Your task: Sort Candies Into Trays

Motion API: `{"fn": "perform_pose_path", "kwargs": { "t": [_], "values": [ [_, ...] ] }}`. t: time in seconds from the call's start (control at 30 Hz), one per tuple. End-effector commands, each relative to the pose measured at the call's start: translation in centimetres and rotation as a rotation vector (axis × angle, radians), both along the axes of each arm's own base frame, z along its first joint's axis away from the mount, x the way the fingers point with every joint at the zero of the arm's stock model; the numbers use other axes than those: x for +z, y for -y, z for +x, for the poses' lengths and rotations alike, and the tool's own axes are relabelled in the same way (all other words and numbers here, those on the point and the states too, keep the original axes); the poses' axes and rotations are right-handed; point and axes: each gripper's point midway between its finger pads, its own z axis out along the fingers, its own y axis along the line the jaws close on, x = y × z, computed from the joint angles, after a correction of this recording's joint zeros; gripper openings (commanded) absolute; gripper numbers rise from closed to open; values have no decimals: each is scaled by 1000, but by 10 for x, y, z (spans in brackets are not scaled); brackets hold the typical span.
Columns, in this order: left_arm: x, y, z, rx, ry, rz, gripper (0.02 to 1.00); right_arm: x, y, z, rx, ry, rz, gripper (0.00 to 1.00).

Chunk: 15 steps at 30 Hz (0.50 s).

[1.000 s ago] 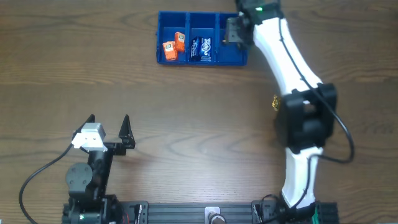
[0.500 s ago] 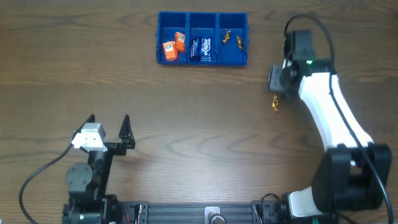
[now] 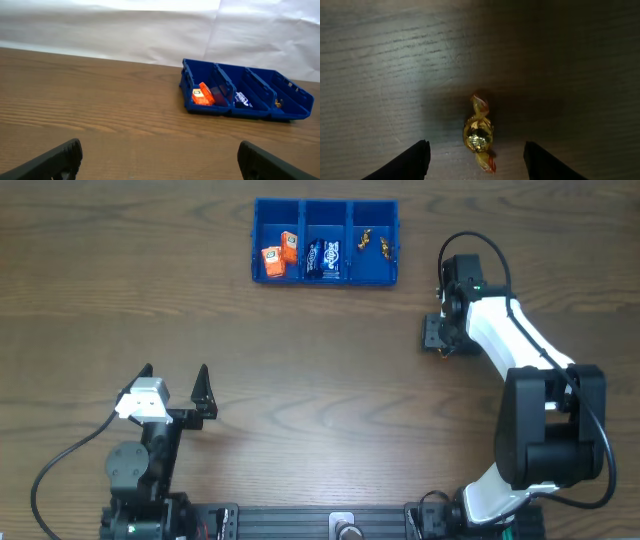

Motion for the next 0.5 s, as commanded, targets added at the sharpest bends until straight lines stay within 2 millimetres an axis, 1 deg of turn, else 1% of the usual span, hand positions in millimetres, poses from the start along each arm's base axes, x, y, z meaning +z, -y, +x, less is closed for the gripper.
{"fn": "perform_pose_path", "kwargs": {
  "t": [0.03,0.1,0.23,0.27,0.33,0.43,0.5],
  "values": [
    [-16,2,-1,-16,-46,9,998,-9,4,3,-3,-13,4,614],
    [-16,2,-1,-16,-46,9,998,-13,5,3,-4,-22,4,592],
    [-16,2,-1,-16,-46,9,998,-22,4,0,-5,-49,8,581],
    [-16,2,-1,-16,-46,9,998,-22,3,0,-4,-50,11,564],
    [-16,2,-1,-16,-46,9,998,-22,3,0,-4,-47,13,494],
    [-16,2,-1,-16,-46,9,996,-22,3,1,-4,-46,15,318],
    [-16,2,-1,-16,-46,9,998,-22,3,1,-4,-43,14,248]
  ]
}}
